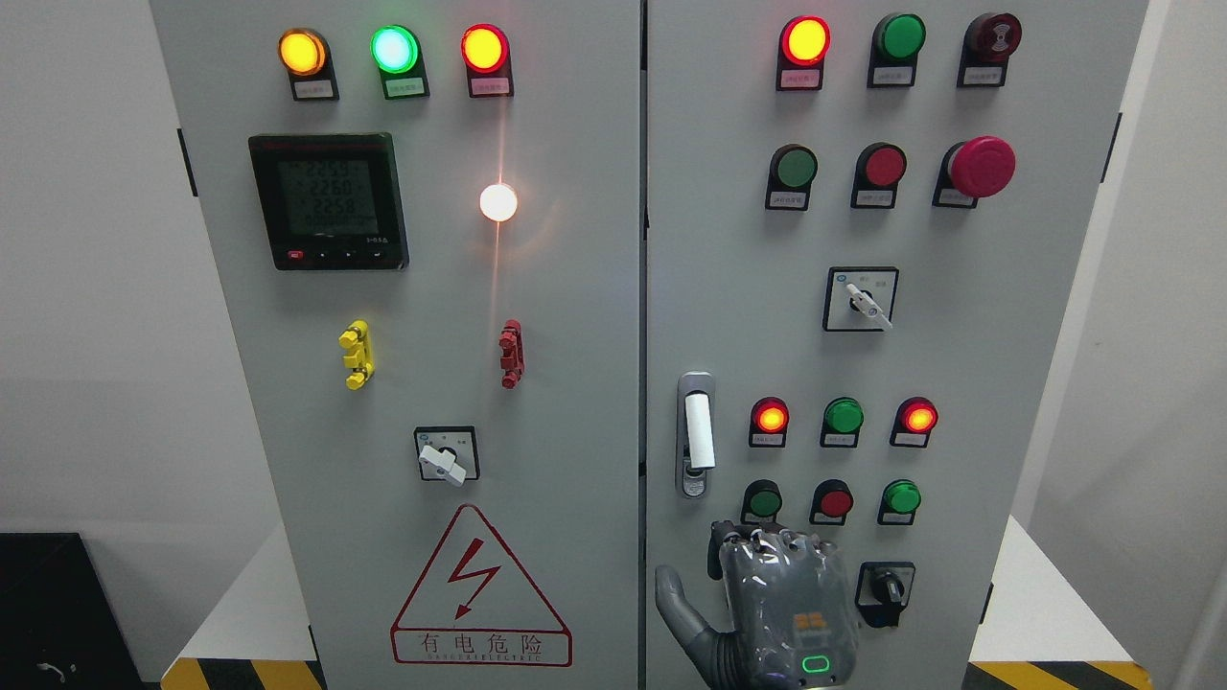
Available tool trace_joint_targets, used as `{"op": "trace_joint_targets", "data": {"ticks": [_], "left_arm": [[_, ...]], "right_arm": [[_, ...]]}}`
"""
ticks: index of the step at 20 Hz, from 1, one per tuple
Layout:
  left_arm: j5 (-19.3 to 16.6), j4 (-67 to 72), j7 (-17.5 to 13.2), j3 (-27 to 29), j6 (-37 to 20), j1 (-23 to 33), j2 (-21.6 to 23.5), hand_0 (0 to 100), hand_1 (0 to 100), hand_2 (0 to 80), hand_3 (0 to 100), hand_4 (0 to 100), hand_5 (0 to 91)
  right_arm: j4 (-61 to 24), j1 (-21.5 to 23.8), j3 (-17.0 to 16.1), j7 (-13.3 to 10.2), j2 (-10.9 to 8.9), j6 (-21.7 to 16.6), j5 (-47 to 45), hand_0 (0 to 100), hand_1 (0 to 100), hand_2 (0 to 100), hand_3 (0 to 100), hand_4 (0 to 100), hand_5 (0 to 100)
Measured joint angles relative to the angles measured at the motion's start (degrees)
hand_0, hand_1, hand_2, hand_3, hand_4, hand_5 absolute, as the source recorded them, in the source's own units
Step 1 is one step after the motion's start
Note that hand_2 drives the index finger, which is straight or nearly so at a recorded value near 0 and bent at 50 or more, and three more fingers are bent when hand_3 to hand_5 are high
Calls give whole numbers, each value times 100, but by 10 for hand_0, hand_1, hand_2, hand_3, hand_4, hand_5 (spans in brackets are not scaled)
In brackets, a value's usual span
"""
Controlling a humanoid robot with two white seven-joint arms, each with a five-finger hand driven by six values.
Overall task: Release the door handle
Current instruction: 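Move the right hand up and alongside the latch handle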
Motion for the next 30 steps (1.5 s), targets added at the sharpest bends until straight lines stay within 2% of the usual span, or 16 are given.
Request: {"op": "trace_joint_targets", "data": {"ticks": [13,30], "left_arm": [[0,-2,0,0,0,0,0,120,556,0,0,0,0],[0,-1,0,0,0,0,0,120,556,0,0,0,0]], "right_arm": [[-83,-384,-104,341,-12,31,60,285,241,972,1000,1000,1000],[-97,-629,-153,426,-6,43,152,266,225,985,1000,1000,1000]]}}
